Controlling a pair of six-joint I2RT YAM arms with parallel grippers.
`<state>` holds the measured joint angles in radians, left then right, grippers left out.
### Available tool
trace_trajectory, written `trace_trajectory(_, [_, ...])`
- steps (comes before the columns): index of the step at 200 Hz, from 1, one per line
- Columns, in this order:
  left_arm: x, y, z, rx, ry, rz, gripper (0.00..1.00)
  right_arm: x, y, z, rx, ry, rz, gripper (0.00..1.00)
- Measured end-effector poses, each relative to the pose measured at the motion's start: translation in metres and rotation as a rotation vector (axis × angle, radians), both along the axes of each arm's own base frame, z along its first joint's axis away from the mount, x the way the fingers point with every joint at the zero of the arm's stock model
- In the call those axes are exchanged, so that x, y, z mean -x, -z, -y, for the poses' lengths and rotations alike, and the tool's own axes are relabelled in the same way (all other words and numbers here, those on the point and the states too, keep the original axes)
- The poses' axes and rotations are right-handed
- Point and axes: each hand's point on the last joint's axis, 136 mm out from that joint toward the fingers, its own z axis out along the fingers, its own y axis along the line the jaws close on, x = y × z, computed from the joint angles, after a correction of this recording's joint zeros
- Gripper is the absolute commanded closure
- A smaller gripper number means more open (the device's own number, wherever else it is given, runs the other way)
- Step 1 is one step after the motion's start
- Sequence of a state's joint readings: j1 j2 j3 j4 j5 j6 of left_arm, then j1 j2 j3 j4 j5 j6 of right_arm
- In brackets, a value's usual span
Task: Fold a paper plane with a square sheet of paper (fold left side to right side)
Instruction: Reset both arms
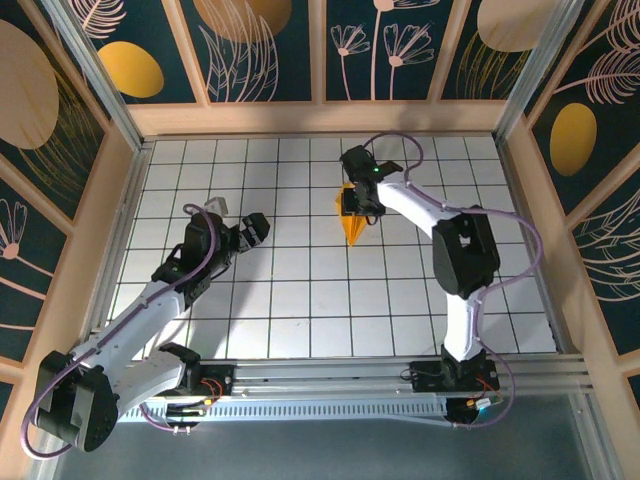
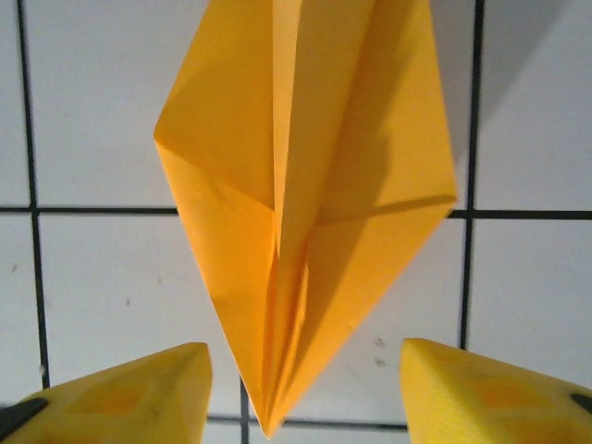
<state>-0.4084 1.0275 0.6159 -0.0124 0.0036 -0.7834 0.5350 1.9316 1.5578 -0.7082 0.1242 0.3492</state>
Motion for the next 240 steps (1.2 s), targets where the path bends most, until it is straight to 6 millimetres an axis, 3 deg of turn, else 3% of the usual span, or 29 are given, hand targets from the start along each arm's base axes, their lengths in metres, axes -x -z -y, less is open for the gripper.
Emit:
trace_trajectory(38, [-0.008, -0.001, -0.021, -0.094, -0.071, 0.034, 0.01, 0.025, -0.044, 0.021, -0.051, -0.004, 0.131, 0.23])
trace_trajectory(47, [-0.009, 0.0, -0.028, -0.128, -0.095, 0.04, 0.01, 0.03, -0.051, 0.028, -0.066, -0.005, 0.166, 0.16])
trace_trajectory(73, [-0.015, -0.001, -0.054, -0.243, -0.178, 0.067, 0.01, 0.037, -0.061, 0.069, -0.107, 0.08, 0.261, 0.01])
trace_trajectory(98, [-0.019, -0.004, -0.077, -0.333, -0.246, 0.086, 0.01, 0.046, -0.061, 0.12, -0.139, 0.2, 0.354, 0.01])
trace_trajectory(126, [-0.022, -0.008, -0.1, -0.381, -0.315, 0.119, 0.01, 0.054, -0.065, 0.163, -0.172, 0.314, 0.472, 0.01])
trace_trajectory(171, [-0.017, 0.009, -0.128, -0.414, -0.388, 0.112, 0.01, 0.066, -0.068, 0.226, -0.167, 0.499, 0.66, 0.01])
trace_trajectory(216, [-0.006, 0.013, -0.138, -0.442, -0.423, 0.141, 0.01, 0.093, -0.052, 0.257, -0.07, 0.572, 0.858, 0.01])
trace_trajectory(240, [0.0, 0.018, -0.142, -0.47, -0.43, 0.142, 0.01, 0.097, -0.046, 0.264, -0.024, 0.579, 0.903, 0.01])
